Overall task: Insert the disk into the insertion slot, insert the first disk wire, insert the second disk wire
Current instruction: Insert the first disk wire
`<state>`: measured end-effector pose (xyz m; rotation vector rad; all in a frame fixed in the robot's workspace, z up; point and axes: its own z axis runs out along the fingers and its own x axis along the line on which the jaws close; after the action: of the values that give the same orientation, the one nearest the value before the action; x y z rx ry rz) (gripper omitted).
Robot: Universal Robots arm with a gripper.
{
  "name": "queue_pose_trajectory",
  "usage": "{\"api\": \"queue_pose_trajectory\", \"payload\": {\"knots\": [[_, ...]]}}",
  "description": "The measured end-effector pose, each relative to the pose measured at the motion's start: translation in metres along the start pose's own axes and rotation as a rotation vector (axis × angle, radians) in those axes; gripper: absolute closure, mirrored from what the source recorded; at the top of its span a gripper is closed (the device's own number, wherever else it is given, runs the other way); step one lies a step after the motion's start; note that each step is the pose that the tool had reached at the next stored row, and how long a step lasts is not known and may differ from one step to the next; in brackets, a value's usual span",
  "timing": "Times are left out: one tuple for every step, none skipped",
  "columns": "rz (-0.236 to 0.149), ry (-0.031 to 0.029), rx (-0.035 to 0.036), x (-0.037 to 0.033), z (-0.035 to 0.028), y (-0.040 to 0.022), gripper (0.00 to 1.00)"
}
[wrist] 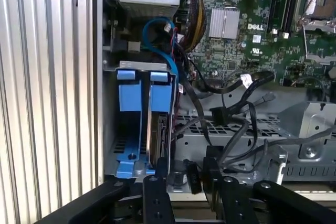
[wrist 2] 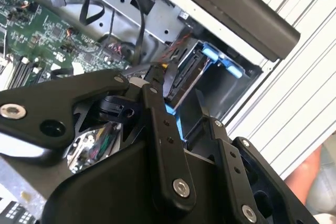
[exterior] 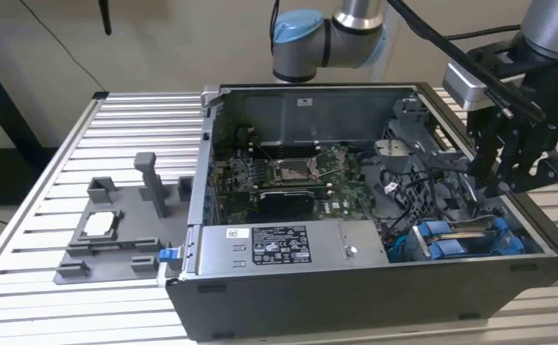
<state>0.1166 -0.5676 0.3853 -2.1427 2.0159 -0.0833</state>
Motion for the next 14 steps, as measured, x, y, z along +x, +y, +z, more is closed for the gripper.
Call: {"api": "queue_pose_trajectory", "payload": {"knots": [[-0.009, -0.0012, 0.0063, 0.0, 0.0, 0.0, 0.59], [-0.019, -0.0023, 0.0115, -0.0001, -0.0001, 0.0, 0.59], [-0.026, -0.0031, 0.015, -0.0001, -0.0001, 0.0001, 0.59], [-0.033, -0.0035, 0.0167, -0.0001, -0.0001, 0.0004, 0.59], [-0.044, -0.0045, 0.0175, -0.0001, -0.0002, 0.0004, 0.59], [-0.057, -0.0061, 0.0179, -0.0001, -0.0002, 0.0004, 0.59], [-0.066, -0.0064, 0.0181, -0.0001, -0.0002, 0.0006, 0.59], [-0.076, -0.0064, 0.0176, -0.0001, -0.0002, 0.001, 0.59], [-0.084, -0.0063, 0.0171, -0.0001, -0.0003, 0.0015, 0.59], [-0.088, -0.0066, 0.0168, -0.0001, -0.0004, 0.0017, 0.59], [-0.088, -0.0068, 0.0168, -0.0002, -0.0003, 0.0017, 0.59], [-0.088, -0.0067, 0.0167, -0.0002, -0.0004, 0.0017, 0.59], [-0.088, -0.0067, 0.0167, -0.0002, -0.0004, 0.0017, 0.59], [-0.088, -0.0067, 0.0167, -0.0002, -0.0004, 0.0017, 0.59]]}}
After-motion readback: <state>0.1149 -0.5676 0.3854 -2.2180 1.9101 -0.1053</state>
